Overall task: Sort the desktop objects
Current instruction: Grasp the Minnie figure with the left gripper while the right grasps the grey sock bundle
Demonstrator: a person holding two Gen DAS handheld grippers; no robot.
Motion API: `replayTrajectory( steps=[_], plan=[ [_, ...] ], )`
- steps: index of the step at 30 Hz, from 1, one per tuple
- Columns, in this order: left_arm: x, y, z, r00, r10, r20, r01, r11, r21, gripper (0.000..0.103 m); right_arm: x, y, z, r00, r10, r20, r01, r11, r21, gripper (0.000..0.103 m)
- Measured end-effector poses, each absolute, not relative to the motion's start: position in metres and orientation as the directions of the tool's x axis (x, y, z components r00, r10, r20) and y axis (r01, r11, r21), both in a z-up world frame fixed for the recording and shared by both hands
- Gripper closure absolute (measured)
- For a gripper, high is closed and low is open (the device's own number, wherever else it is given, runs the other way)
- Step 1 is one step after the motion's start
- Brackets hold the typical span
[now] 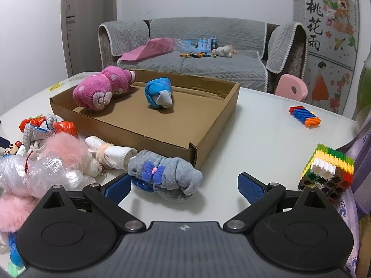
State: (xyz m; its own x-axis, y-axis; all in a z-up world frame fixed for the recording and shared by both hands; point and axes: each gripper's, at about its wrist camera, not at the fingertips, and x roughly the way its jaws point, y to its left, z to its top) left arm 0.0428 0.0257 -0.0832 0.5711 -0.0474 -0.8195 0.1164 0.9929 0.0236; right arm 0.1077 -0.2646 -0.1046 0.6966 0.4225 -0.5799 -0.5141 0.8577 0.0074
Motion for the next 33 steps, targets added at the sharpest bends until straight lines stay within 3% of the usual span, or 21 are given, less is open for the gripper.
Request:
replayTrajectory(
  steps=[9,17,20,23,26,28,33],
  plan=[
    [0.043,0.014,-0.085,0.623,-0.083,-0.778,0.223,0.972,0.075,0.006,0.108,-0.266,-0.104,0.692,0.426,-0.582,-0.519,0.855,0.01,0.006],
    [0.051,0.022,-0.09,0.622,-0.124,-0.773,0.223,0.975,0.023,0.003,0.113,-0.26,-0.105,0.678,0.439,-0.59,-0.537,0.844,0.01,0.008],
    [0.044,0.019,-0.087,0.626,-0.129,-0.769,0.224,0.974,0.019,0.012,0.113,-0.259,-0.106,0.668,0.442,-0.598,-0.545,0.838,0.011,0.014],
    [0.035,0.013,-0.084,0.631,-0.14,-0.763,0.234,0.972,0.015,0.032,0.113,-0.26,-0.107,0.662,0.448,-0.601,-0.547,0.837,0.022,0.02],
    [0.032,0.008,-0.083,0.625,-0.129,-0.77,0.228,0.973,0.022,0.033,0.113,-0.258,-0.108,0.646,0.452,-0.616,-0.555,0.831,0.028,0.033],
    [0.029,0.006,-0.082,0.626,-0.121,-0.771,0.227,0.973,0.031,0.034,0.112,-0.256,-0.109,0.635,0.457,-0.623,-0.562,0.827,0.034,0.05],
    [0.026,0.003,-0.081,0.625,-0.099,-0.774,0.217,0.975,0.05,0.035,0.108,-0.257,-0.108,0.628,0.468,-0.621,-0.572,0.819,0.04,0.061]
  ],
)
